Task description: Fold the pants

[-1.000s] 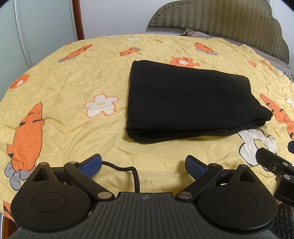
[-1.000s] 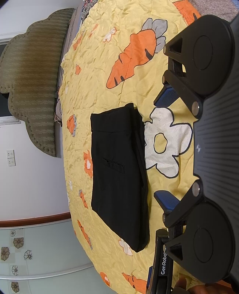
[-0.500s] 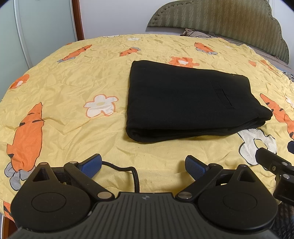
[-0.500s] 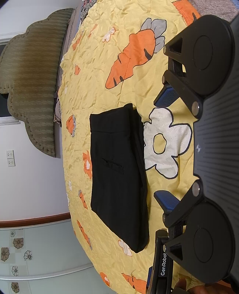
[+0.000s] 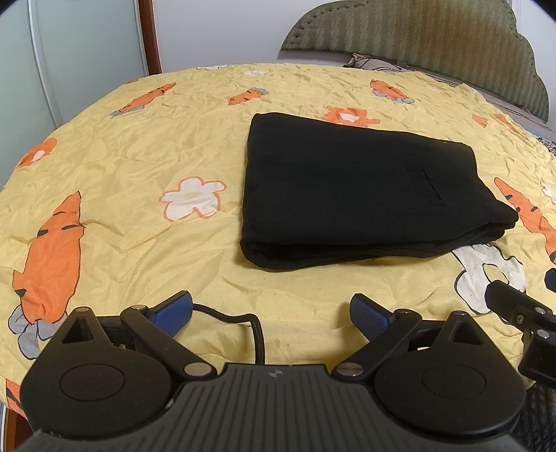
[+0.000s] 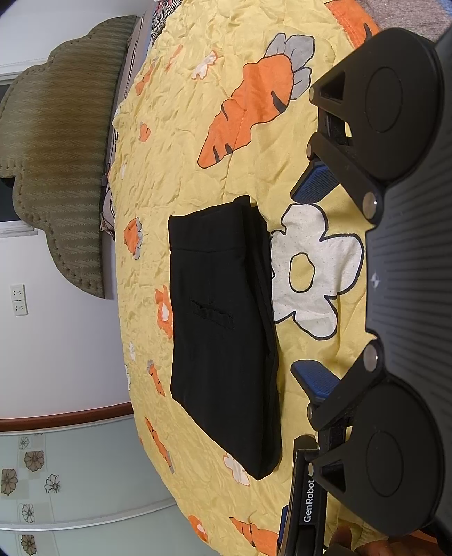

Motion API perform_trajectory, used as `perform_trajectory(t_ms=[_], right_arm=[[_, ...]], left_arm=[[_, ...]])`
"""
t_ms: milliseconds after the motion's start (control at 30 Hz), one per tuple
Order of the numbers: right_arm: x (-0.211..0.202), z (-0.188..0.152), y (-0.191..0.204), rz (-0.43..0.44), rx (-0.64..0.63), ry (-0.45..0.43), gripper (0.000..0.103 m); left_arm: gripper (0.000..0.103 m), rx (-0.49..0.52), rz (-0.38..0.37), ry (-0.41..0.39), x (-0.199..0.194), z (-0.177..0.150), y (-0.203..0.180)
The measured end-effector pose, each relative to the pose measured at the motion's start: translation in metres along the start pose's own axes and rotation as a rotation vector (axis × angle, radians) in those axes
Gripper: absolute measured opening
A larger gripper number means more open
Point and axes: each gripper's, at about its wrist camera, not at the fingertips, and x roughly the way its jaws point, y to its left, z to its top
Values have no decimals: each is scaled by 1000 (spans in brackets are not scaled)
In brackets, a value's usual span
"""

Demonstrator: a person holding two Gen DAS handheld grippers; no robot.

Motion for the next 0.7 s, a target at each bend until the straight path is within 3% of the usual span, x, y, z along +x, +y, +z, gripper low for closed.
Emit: perform_trajectory(t_ms=[700], right_arm=[[0, 1, 2, 2, -7, -1, 97]], left_arm=[[98, -7, 5, 17, 2, 0, -1]])
